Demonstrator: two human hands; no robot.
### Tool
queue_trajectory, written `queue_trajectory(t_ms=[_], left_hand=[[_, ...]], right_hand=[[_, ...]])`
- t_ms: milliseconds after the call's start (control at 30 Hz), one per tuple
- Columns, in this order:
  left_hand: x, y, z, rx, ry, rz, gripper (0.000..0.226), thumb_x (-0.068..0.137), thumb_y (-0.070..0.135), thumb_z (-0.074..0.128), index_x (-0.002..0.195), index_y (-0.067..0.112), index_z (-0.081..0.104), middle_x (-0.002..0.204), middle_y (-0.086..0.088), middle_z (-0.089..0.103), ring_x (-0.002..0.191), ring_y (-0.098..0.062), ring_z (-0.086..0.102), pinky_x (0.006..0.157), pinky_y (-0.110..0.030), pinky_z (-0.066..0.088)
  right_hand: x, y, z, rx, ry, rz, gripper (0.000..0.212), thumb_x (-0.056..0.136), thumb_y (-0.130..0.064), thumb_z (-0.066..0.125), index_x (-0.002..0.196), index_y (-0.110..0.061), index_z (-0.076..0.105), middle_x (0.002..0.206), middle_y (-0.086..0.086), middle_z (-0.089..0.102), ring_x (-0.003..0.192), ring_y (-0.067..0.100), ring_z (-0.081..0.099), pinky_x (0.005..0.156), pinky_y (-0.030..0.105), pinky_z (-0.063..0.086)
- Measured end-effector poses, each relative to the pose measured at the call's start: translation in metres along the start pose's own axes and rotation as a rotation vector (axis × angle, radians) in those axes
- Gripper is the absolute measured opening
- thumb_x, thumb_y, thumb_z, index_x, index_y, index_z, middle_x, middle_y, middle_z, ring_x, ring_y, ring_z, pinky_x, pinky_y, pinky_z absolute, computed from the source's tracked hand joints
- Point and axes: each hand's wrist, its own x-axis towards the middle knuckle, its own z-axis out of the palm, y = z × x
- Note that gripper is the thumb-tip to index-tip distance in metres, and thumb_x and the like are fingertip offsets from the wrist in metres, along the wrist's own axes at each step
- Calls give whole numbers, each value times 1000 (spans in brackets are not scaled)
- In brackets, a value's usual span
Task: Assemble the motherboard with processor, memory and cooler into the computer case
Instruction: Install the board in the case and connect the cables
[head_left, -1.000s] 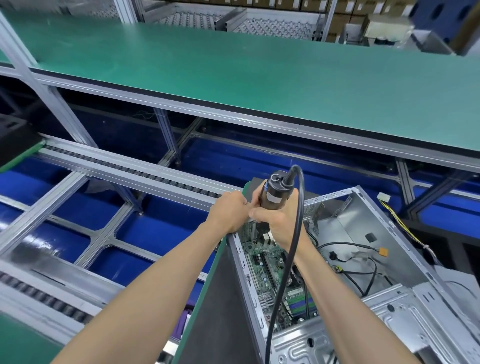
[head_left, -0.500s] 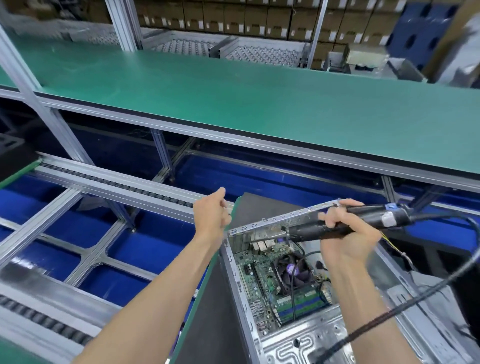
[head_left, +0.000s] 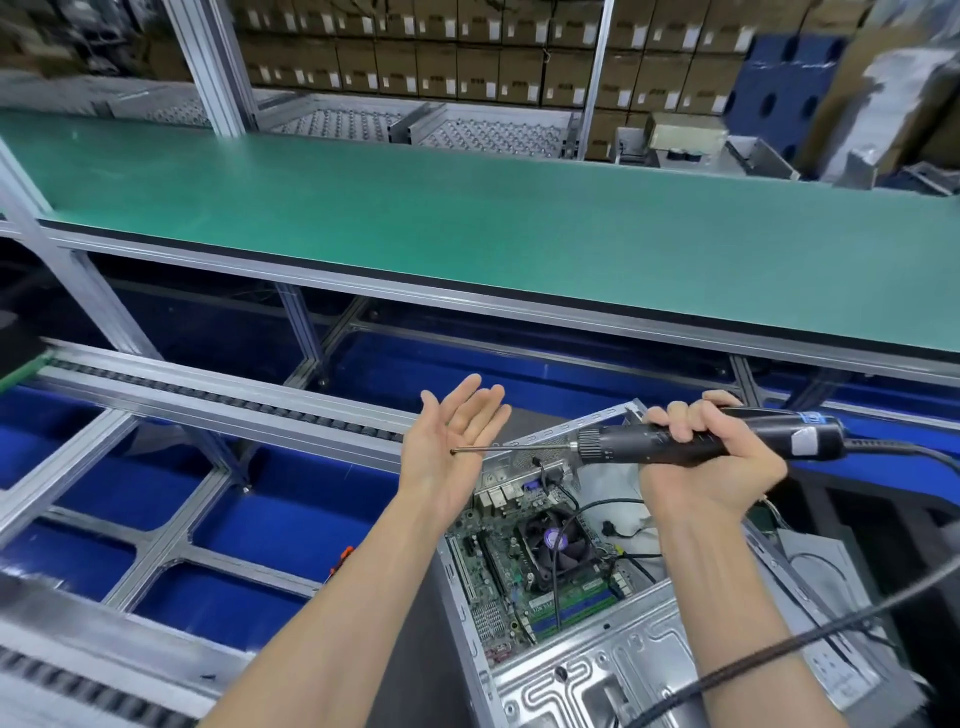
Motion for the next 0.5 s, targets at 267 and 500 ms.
queue_trajectory(t_ms=[267, 500], left_hand=[[-10, 8, -14, 193, 30, -86, 46, 106, 33, 42, 121, -8, 57, 121, -28, 67, 112, -40, 66, 84, -44, 60], [-17, 11, -34, 477, 170, -75, 23, 97, 10, 60, 109, -7, 68, 104, -21, 74, 92, -24, 74, 72, -25, 59]], right_hand=[[4, -5, -1, 30, 1, -20, 20, 72, -2, 46, 75, -19, 56, 58, -5, 39, 51, 12, 34, 58, 24, 44], [9, -6, -2, 31, 29, -39, 28, 81, 1, 41, 70, -18, 60, 57, -4, 41, 50, 12, 36, 58, 25, 43]])
